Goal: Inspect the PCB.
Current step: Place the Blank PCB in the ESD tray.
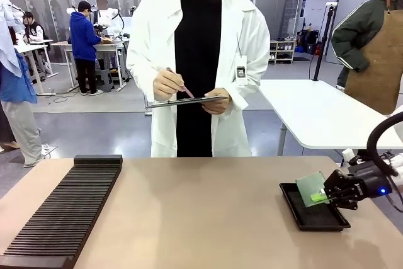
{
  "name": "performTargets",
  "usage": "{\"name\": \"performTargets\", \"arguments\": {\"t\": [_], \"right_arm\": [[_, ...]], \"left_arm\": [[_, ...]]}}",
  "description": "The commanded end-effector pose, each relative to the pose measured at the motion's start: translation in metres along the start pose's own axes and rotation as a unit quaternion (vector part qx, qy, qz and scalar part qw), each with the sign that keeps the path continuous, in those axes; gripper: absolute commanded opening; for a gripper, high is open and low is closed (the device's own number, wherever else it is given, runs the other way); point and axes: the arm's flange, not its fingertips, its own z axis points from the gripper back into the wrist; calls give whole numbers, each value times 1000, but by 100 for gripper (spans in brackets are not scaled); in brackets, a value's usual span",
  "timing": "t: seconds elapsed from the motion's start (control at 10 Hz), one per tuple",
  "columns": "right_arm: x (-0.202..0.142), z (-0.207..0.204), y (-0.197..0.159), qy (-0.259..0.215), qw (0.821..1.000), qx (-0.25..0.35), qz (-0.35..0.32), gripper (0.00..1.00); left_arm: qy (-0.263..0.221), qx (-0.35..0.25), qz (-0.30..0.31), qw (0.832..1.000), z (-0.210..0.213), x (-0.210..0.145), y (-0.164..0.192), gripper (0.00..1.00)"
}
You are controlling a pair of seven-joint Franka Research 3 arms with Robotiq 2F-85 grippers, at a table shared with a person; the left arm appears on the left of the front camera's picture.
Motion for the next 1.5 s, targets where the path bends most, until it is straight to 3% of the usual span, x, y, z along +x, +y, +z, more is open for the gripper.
{"name": "performTargets", "arguments": {"t": [0.0, 0.4, 0.5, 0.9, 1.0, 1.1, 1.2, 1.3, 1.4], "right_arm": [[10, -12, -2, 5, 999, -31, 11, 3], [12, -24, -3, 3, 998, -65, 5, 3], [13, -26, -3, -1, 997, -73, 5, 10], [5, -25, 5, -8, 995, -96, 12, 61], [1, -24, 9, -14, 994, -107, 15, 51], [-2, -23, 15, -17, 993, -118, 25, 87], [-5, -21, 22, -24, 991, -130, 34, 77], [-6, -17, 27, -30, 988, -144, 39, 100], [-8, -13, 31, -39, 988, -146, 37, 78]], "left_arm": [[1, 6, 5, 1000, 0, 1, -5, 100], [1, 6, 5, 1000, 0, 1, -5, 100], [1, 6, 5, 1000, 0, 1, -5, 100], [1, 6, 5, 1000, 0, 1, -5, 100], [1, 6, 5, 1000, 0, 1, -5, 100], [1, 6, 5, 1000, 0, 1, -5, 100], [1, 6, 5, 1000, 0, 1, -5, 100], [1, 6, 5, 1000, 0, 1, -5, 100], [1, 6, 5, 1000, 0, 1, -5, 100]]}}
